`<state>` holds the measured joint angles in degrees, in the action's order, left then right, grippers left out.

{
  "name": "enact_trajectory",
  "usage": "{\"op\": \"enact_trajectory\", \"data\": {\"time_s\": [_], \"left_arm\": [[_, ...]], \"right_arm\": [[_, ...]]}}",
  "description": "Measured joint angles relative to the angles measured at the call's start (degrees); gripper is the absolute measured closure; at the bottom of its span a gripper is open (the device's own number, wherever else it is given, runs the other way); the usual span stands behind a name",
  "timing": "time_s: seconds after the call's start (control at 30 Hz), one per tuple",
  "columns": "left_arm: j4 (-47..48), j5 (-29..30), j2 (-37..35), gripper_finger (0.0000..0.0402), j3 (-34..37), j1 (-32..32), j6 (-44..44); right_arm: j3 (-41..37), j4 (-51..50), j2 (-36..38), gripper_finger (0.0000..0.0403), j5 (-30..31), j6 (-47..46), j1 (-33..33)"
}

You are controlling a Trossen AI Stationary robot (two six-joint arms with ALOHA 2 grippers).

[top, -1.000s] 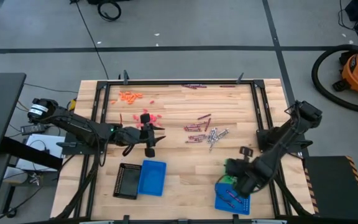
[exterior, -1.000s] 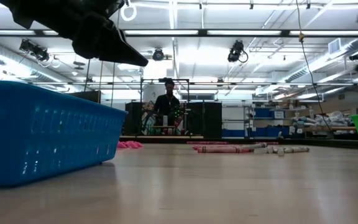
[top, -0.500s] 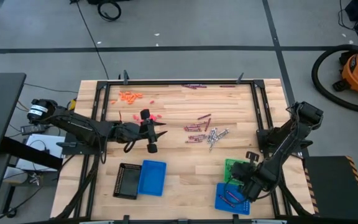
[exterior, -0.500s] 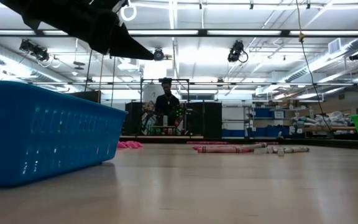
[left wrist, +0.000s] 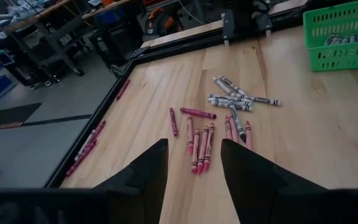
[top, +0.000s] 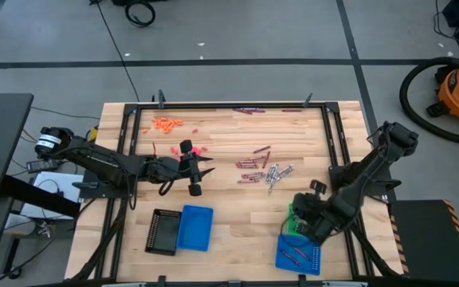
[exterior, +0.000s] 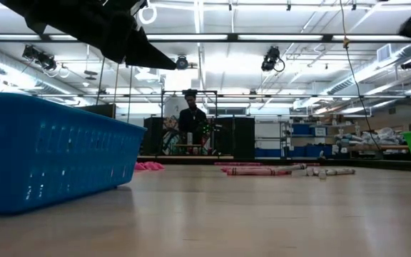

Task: Sort crayons
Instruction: Put the white crayon into the left blue bin

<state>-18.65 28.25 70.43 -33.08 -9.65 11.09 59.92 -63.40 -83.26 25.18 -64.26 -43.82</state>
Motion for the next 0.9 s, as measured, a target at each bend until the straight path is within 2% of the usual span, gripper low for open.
{"op": "enact_trajectory", "data": {"time_s": [0.2, 0.47, 0.6, 0.73, 0.9], "left_arm": [[0.59, -0.02, 0.0, 0.0241, 0.0, 0.0, -0.61], [0.86, -0.03, 0.0, 0.0241, 0.0, -0.22, -1.61], [1.33, -0.03, 0.0, 0.0241, 0.0, -0.22, -2.04], [1.4, -0.02, 0.0, 0.0241, 0.0, -0.22, -2.05], [1.67, -0.02, 0.0, 0.0241, 0.0, -0.22, -2.05]], "right_arm": [[-0.04, 1.6, -0.75, 0.0297, 0.74, 13.23, 9.73], [-0.04, 12.19, -5.96, 0.0297, -6.95, 39.15, 22.58], [-0.04, 14.91, -8.72, 0.0297, -11.28, 50.86, 26.64], [1.49, 14.77, -12.61, 0.0298, -16.16, 57.93, 29.84], [6.99, 9.44, -18.96, 0.0298, -16.24, 65.54, 31.8]]}}
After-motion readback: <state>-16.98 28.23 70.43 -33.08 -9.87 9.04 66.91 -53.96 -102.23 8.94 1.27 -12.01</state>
